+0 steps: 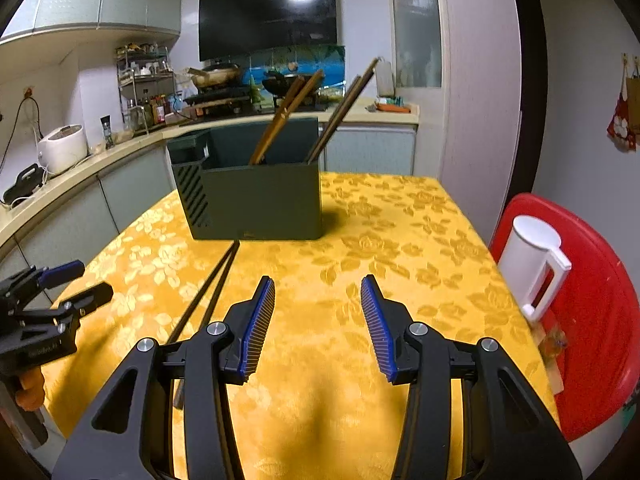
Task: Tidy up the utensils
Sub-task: 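Withdraw both open tools from the holder toward the two loose dark chopsticks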
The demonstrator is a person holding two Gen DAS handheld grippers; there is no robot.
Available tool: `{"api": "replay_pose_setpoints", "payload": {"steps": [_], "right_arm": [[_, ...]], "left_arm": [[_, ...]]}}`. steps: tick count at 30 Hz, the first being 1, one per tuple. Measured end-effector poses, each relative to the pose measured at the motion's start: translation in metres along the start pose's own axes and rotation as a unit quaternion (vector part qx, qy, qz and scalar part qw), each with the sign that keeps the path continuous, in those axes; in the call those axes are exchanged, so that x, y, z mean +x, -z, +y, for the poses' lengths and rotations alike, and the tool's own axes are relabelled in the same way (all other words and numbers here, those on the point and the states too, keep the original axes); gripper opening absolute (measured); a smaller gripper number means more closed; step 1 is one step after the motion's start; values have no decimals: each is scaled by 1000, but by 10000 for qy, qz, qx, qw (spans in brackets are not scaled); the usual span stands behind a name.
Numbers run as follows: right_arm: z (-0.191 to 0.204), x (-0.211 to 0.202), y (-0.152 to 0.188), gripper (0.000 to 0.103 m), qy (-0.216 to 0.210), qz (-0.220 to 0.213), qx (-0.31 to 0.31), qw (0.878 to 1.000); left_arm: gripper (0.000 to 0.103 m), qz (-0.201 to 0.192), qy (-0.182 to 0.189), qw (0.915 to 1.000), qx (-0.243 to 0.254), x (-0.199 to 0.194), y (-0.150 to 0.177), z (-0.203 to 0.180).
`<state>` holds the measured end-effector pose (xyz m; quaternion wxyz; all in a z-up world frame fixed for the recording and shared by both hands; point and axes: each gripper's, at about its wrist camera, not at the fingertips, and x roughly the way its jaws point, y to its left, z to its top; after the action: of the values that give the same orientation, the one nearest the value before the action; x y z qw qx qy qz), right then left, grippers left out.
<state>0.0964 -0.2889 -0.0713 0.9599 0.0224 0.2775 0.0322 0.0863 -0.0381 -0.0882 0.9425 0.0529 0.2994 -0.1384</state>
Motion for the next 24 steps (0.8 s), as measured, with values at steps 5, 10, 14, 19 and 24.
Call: {"api": "replay_pose_setpoints", "payload": {"steps": [5, 10, 14, 19, 24], "right_arm": [[3, 7, 10, 44, -33, 165, -15, 9999], [6, 12, 19, 44, -39, 276, -37, 9996], [6, 15, 23, 44, -32, 336, -43, 9994], [5, 18, 26, 44, -35, 384, -57, 9992], [6, 19, 29, 44, -70, 418, -70, 9991]], "left_arm": [[70, 120, 156, 9996, 219, 7, 20, -12], [70, 220, 302, 9988, 327, 12, 33, -22], [69, 451, 387, 9975, 377, 19, 45, -30], [67, 635, 360, 9963, 444, 28, 52, -37], [59, 727, 356, 9961, 349, 32, 52, -38]]}}
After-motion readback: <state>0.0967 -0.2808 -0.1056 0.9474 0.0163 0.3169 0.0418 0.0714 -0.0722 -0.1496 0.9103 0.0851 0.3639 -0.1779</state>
